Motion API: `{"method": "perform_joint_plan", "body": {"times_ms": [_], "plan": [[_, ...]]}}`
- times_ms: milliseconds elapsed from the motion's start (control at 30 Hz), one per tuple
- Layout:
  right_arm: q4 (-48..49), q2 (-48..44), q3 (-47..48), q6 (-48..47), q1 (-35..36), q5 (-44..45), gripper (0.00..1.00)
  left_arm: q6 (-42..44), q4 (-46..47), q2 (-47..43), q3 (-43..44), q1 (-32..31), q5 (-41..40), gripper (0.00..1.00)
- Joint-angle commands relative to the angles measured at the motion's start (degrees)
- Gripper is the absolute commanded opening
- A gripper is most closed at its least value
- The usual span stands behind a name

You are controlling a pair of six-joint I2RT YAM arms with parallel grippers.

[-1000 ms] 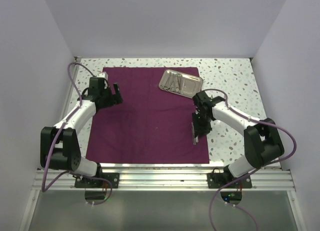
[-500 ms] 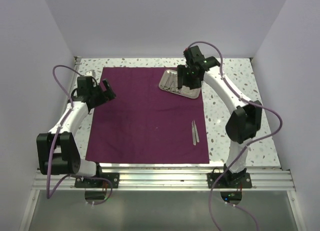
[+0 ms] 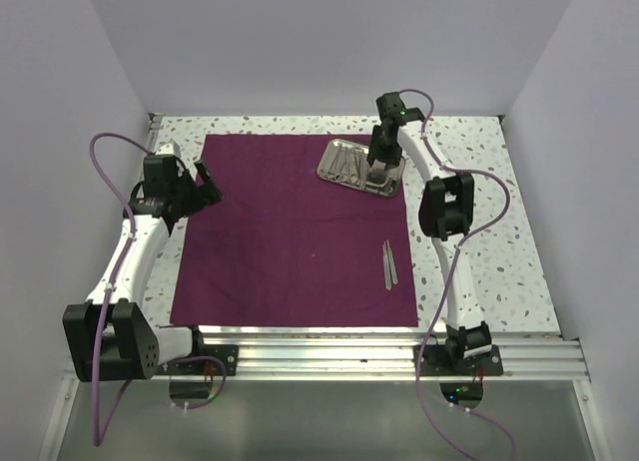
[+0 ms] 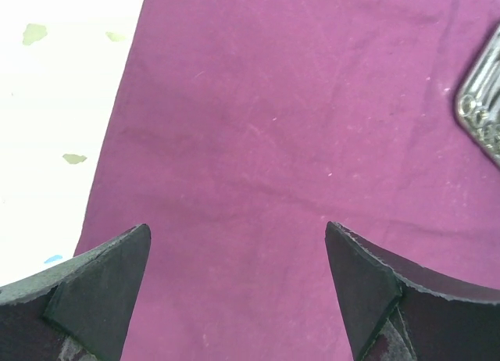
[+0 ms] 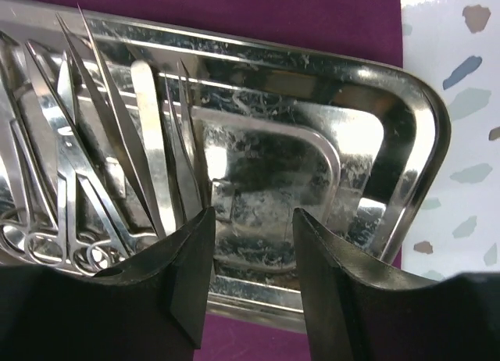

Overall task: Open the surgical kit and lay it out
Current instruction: Pick up the medical item from the container.

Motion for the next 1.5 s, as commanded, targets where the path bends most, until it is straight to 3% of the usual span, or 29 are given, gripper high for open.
{"method": "perform_joint_plan", "body": {"times_ms": [0,233,467,700,867,967,1000,1033,1133,1467], "plan": [[4.4,0.3,4.6,3.3,0.6,-2.3,0.48,1.0,-3.1,-2.2,-1.0,0.1,-2.9,0.96],[7.1,1.9,5.6,4.0,0.7,-2.6,0.46,0.0,-4.8,-5.9,-3.6,0.1,-4.5,0.96],[7.3,3.7,6.1,3.8,1.1,3.1,0.46,0.1,-7.7,-9.7,-6.2,0.1,-6.2,0.96],[5.7,7.7,7.8,3.7,3.1,8.3,0.36,0.9,-11.5,-12.5,-7.3,-0.1,-8.0,0.96],[3.5,10.1,8.2,1.6,6.1,13.1,0.34,1.6,-12.0,-12.4,-6.6,-1.4,-8.7,0.96],[1.8,10.9,8.2,0.1,7.5,15.4,0.22,1.8,-12.1,-12.1,-6.1,-2.1,-8.7,0.96],[1.5,10.9,7.8,0.1,7.8,15.6,0.09,2.0,-12.1,-12.0,-5.8,-2.4,-8.9,0.96],[1.4,10.5,7.4,0.2,7.8,15.5,0.03,2.2,-12.1,-11.8,-5.6,-2.7,-9.1,0.96],[1.2,8.6,5.6,0.2,7.7,16.3,0.0,2.8,-11.4,-11.1,-4.7,-2.7,-9.5,0.96],[0.7,-5.1,0.6,-1.6,4.3,20.5,0.0,7.5,-2.2,-3.7,3.6,-6.4,5.4,0.97]]}}
